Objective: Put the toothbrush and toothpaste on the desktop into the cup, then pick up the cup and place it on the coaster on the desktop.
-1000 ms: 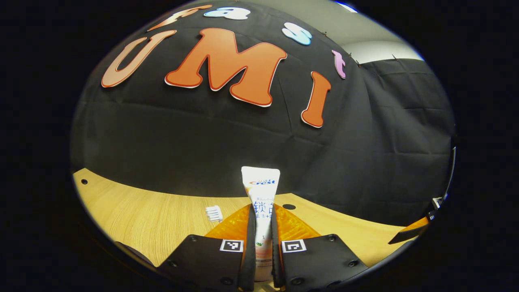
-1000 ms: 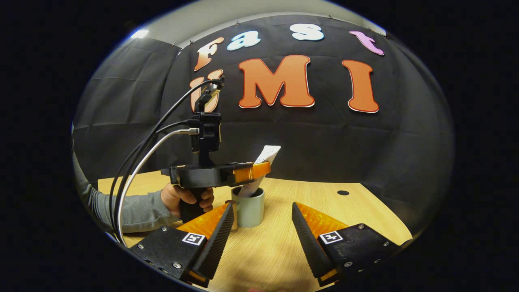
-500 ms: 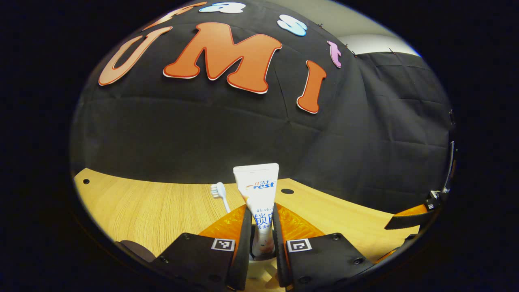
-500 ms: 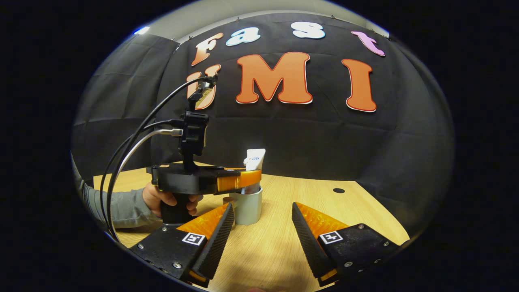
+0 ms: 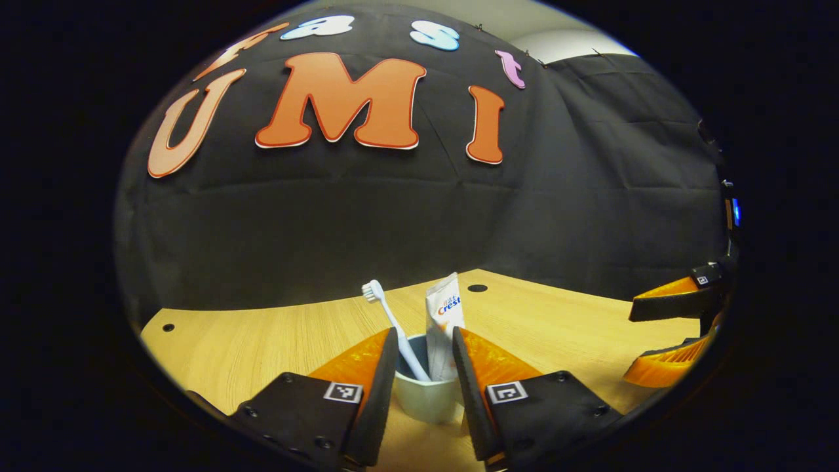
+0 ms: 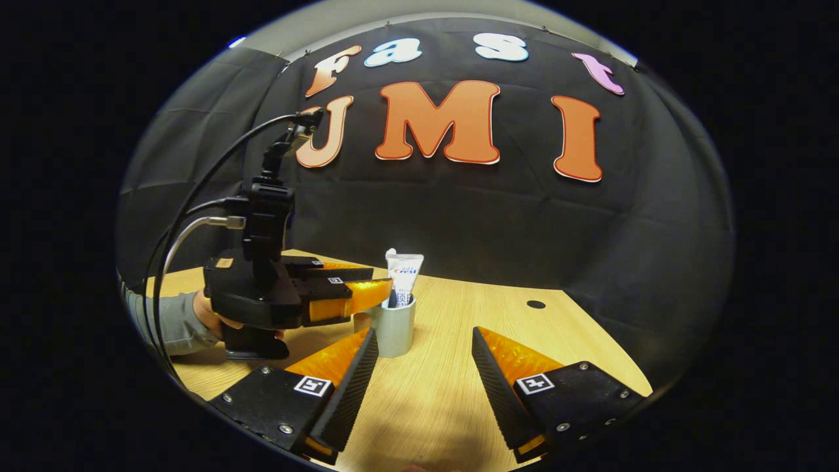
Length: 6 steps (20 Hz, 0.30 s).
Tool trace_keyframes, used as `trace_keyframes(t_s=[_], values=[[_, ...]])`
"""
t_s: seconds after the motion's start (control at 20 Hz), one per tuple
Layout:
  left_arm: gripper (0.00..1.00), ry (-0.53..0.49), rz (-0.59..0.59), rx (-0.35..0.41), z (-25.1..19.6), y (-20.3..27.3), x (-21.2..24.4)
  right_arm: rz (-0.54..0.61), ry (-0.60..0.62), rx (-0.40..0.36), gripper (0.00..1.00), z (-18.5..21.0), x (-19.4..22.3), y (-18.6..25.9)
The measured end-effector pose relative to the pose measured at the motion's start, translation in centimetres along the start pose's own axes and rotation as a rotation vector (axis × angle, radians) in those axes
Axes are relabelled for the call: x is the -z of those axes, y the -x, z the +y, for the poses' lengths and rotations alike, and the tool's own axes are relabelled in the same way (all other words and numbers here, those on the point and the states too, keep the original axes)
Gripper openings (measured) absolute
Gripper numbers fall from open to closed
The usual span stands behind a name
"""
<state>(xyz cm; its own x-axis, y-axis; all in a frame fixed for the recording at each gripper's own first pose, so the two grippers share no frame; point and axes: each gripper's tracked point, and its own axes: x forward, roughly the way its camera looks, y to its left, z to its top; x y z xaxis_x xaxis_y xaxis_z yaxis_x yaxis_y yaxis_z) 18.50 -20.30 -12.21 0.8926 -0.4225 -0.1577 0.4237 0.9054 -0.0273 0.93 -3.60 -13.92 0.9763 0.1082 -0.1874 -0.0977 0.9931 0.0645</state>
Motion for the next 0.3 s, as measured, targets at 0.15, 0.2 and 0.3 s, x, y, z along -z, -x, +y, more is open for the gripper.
trace_keyframes(t_s=[0.15,0.2,0.3], values=[[0.69,-0.014,0.011,0.004,0.6,1.3,0.5,0.018,0.001,-0.007,0.88,0.7,0.0,-0.6],[0.71,-0.026,0.017,-0.019,1.6,2.0,0.8,0.025,0.007,-0.009,0.88,0.9,-0.1,-0.7],[0.76,-0.024,0.025,-0.054,3.3,3.2,1.0,0.026,0.02,-0.014,0.88,0.8,-0.7,-1.1]])
